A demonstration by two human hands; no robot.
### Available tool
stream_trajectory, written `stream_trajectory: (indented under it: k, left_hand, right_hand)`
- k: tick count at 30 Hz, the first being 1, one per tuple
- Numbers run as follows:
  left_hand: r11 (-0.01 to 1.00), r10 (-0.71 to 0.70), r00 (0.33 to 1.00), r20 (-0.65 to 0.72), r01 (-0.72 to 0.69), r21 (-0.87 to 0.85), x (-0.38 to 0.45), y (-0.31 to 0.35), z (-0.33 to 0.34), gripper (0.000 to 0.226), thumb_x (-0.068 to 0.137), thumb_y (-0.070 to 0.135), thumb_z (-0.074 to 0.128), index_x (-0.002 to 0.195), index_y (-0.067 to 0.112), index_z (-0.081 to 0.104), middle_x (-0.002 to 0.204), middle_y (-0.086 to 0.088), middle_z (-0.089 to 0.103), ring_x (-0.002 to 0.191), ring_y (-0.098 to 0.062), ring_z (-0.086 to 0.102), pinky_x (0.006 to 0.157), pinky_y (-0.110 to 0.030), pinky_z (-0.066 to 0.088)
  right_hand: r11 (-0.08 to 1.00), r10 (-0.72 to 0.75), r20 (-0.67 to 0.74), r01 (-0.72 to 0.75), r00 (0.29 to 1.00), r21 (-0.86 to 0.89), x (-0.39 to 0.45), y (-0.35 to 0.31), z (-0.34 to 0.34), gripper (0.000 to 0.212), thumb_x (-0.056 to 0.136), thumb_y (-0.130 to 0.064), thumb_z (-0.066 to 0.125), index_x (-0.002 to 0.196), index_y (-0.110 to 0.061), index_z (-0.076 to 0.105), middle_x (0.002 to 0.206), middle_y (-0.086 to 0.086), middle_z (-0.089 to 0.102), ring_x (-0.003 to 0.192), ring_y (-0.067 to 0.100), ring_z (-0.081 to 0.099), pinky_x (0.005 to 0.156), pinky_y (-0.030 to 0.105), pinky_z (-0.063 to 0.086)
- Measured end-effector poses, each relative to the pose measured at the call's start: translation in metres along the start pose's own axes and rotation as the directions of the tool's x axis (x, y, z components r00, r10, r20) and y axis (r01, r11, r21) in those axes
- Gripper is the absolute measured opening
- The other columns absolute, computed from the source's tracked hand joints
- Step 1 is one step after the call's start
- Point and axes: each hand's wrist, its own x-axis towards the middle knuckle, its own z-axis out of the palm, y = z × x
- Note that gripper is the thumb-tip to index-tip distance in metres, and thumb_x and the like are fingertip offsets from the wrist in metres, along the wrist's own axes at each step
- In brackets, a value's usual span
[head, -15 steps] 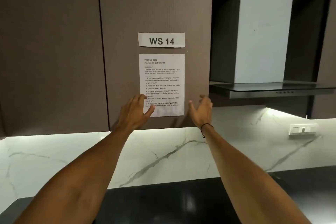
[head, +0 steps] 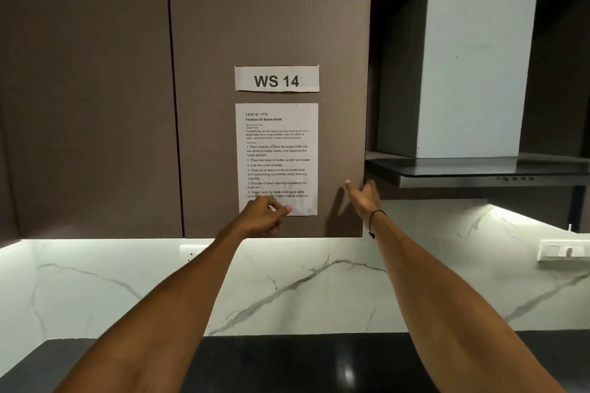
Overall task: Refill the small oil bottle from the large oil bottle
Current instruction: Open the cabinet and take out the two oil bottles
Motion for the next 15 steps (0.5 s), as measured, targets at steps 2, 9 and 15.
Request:
stream_trajectory:
  k: [2,9,15]
  left_hand:
    - [1.0,-0.009,0.999,-0.044,0.009,0.006,0.0,0.003,0.01,0.032,0.1,0.047,0.07,0.104,0.016,0.072,0.088,-0.012,0.079,0.074,-0.022,0.076,0.06,-0.025,0.056]
    - [0.992,0.088,0.969,-0.232,-0.064,0.108,0.006,0.027,0.04,0.028,0.097,0.053,0.07,0.108,0.027,0.07,0.106,0.007,0.073,0.1,-0.013,0.068,0.095,-0.039,0.056]
    - [0.974,0.183,0.931,-0.316,-0.129,0.185,0.004,0.071,0.061,0.043,0.098,0.056,0.067,0.129,0.026,0.064,0.121,0.005,0.066,0.103,-0.016,0.064,0.098,-0.046,0.056]
  right_hand:
    - [1.0,-0.002,0.01,0.002,1.0,0.012,0.003,0.002,0.0,0.072,0.102,-0.042,0.061,0.154,-0.004,0.03,0.155,0.018,0.043,0.143,0.04,0.043,0.114,0.051,0.039]
    - [0.995,-0.005,-0.006,0.005,1.0,-0.098,-0.006,0.005,0.01,0.083,0.093,-0.033,0.071,0.157,-0.01,0.025,0.158,0.018,0.031,0.146,0.041,0.032,0.114,0.059,0.038]
    - [0.994,0.021,-0.005,-0.022,1.0,-0.105,-0.019,-0.001,0.004,0.08,0.09,-0.033,0.071,0.155,-0.013,0.029,0.158,0.016,0.03,0.146,0.037,0.029,0.112,0.058,0.032]
